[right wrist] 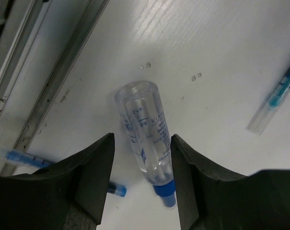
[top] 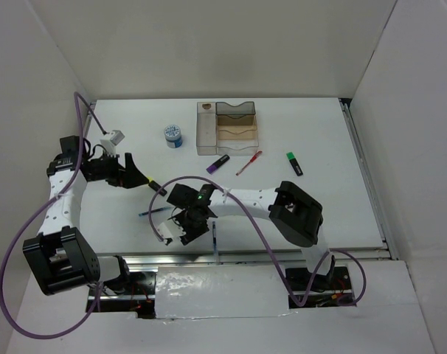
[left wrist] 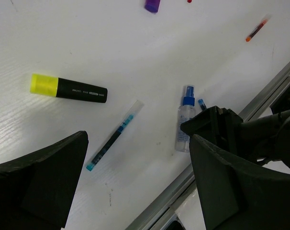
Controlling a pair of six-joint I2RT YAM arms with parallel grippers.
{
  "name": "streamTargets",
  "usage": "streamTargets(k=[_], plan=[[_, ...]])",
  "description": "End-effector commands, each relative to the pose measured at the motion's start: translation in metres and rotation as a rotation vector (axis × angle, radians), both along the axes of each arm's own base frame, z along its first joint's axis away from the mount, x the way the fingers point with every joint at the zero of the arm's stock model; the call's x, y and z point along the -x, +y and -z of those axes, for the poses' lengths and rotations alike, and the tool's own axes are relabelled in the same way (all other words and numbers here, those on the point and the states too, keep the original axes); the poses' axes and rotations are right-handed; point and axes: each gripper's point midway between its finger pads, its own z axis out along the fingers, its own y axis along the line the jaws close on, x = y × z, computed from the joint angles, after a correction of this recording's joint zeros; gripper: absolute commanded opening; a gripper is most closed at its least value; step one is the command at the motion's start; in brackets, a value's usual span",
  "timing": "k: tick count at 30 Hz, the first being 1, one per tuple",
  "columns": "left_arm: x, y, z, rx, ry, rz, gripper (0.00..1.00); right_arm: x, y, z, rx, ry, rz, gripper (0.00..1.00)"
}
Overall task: Sort the stationery into containers
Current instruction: Grab a piece of stationery with the right arm, then place the stationery into the container
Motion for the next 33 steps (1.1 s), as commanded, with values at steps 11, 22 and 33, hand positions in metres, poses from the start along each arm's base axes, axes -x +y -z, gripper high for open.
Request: streamTargets(k=[11,22,33], plan=[[-0.002,0.003,-0.005,0.020,-0.046,0.013,0.99,-0.004,0.003,0.004,0.013,-0.057,-0.047,0.30],[-0.003,0.007,-0.018,-0.021,-0.088,-0.013,0.99,-0.050,0.019,-0.086,-0.223,0.068,0.417,0.00],[-0.004,0.003,-0.028,0.009,-0.105,-0.034,0.99,-0.266,-0.112,-0.267,-1.046,0.094,1.933,0.00]])
